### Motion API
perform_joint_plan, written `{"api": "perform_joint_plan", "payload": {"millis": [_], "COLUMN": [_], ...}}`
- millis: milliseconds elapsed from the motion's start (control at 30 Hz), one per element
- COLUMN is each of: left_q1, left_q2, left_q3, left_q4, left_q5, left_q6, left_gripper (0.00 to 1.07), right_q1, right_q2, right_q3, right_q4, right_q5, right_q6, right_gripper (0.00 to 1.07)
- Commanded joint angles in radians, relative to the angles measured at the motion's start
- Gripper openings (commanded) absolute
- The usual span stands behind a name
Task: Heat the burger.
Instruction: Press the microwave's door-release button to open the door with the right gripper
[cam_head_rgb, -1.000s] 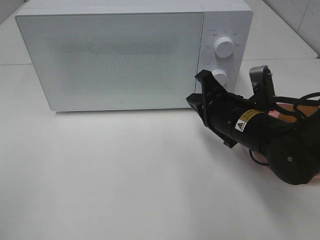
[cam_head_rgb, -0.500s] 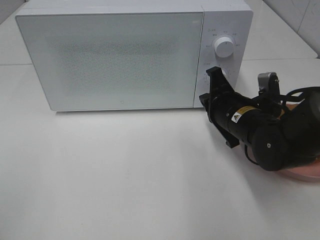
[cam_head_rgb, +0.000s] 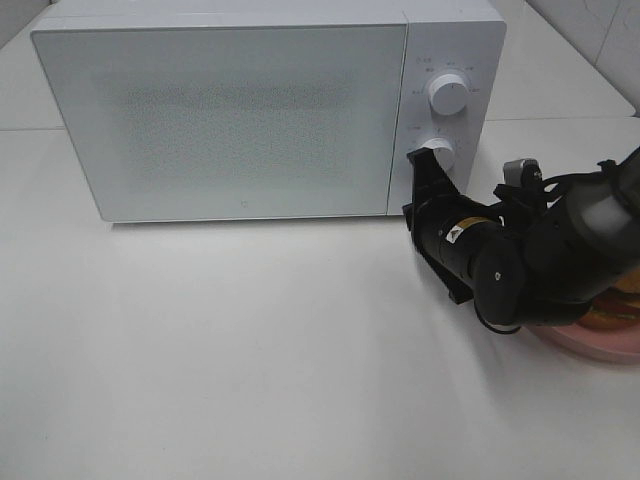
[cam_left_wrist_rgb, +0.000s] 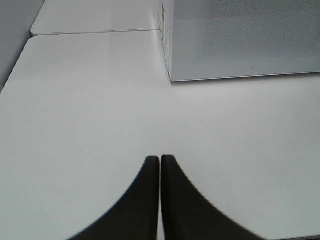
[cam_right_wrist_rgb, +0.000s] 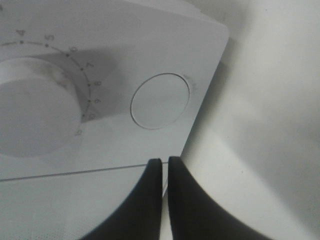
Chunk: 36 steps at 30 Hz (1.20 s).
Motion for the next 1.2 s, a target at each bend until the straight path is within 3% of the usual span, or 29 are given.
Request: {"api": "perform_joint_plan", "payload": {"millis": [33,533,1200], "left_q1": [0.003,0.003,0.003], "left_q2": [-0.020,-0.020,-0.020], "left_q3": [0.002,0.002,0.002], "left_q4": [-0.008,-0.009,-0.009], "left_q5": [-0.010,-0.010,-0.010], "left_q6": [-0.004,-0.004,-0.004], "left_gripper": [0.00,0.00,0.00], "right_q1": [-0.010,-0.069,-0.069], "right_q2": [-0.001,-0.001,0.001], "right_q3": [-0.013,-0.027,-0.087], "right_q4": [0.012,0.006,0.043], "right_q5": [-0.016,-0.014,0.020], "right_q6": [-0.031,-0.061,-0.140], "right_gripper": [0.01,0.00,0.00]}}
